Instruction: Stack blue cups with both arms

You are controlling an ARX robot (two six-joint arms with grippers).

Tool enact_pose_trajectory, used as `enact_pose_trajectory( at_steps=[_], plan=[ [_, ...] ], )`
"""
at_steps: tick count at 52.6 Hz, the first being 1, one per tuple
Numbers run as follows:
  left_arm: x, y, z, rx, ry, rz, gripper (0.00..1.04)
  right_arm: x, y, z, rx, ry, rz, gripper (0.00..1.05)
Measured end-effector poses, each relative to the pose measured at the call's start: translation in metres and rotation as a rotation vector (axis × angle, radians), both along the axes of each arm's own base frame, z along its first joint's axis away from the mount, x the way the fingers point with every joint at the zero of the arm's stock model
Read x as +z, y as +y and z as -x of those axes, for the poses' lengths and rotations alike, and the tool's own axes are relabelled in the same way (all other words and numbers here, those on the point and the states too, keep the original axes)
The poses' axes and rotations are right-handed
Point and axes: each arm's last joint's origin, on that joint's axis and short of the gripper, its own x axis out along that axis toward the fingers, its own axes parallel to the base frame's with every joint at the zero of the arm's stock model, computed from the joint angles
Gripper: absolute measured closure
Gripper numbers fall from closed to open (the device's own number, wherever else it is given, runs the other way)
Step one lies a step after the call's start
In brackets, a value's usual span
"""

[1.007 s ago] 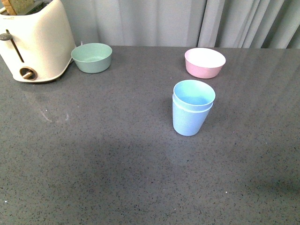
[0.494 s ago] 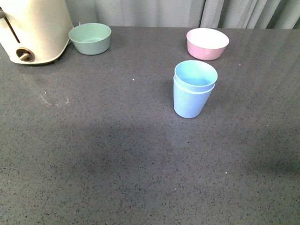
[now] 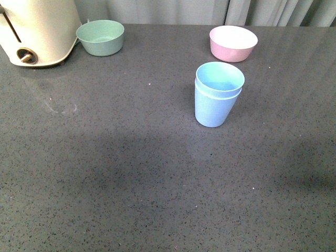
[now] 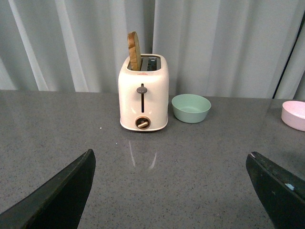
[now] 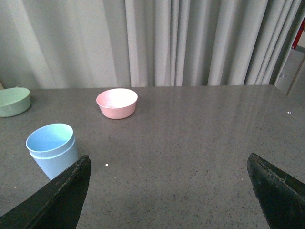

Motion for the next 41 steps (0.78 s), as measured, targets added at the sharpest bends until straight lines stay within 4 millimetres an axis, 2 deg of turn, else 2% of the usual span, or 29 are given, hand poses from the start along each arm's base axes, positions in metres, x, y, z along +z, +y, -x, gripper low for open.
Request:
enact_pose_trajectory(
  at_steps=[41],
  plan=[
    [0.0,0.0,0.0,0.0,0.0,0.0,0.09,0.0,0.0,0.0,0.0,0.0,0.0,0.09]
  ],
)
